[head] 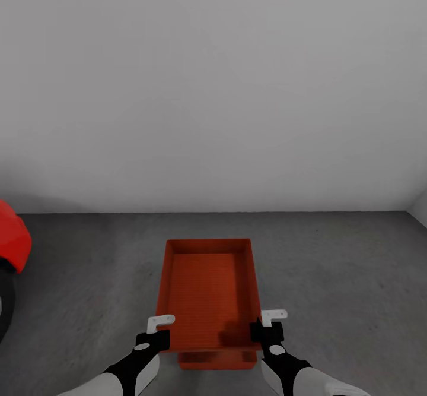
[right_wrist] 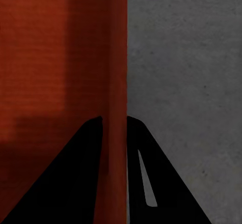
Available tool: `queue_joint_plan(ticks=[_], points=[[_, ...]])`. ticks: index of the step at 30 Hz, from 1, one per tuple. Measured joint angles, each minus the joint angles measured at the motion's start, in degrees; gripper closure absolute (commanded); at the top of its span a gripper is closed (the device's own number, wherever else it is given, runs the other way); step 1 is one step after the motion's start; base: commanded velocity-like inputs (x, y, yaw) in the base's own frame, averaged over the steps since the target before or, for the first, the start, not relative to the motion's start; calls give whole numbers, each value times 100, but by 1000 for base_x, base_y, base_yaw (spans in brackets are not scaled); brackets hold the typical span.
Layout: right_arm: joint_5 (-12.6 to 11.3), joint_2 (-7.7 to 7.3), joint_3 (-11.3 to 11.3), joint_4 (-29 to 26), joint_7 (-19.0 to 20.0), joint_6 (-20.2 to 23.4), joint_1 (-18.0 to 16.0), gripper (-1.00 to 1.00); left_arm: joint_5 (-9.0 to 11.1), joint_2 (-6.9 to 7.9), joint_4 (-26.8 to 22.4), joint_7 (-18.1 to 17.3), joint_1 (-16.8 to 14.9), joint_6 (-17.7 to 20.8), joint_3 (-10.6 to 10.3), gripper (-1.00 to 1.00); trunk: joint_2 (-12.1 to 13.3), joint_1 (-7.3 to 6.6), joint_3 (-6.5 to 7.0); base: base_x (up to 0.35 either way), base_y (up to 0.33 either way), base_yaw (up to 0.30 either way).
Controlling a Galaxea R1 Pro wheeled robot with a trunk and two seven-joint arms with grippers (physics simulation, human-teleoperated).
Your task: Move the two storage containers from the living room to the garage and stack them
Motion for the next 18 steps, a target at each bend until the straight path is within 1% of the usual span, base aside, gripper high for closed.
queue_joint_plan(ticks=[4,12,18], points=[[2,1,-1,0,-4,0,0,100,0,1,0,-1,0,0,-1,100,0,1,0,-38,-76,1],[7,6,0,-1,-14,3,0,100,9,6,-1,-5,-1,4,-10,100,0,1,0,-105,-210,0],[11,3,-7,-3,-4,6,-1,100,16,3,2,-1,-3,1,-13,100,0,0,0,-29,-54,0]])
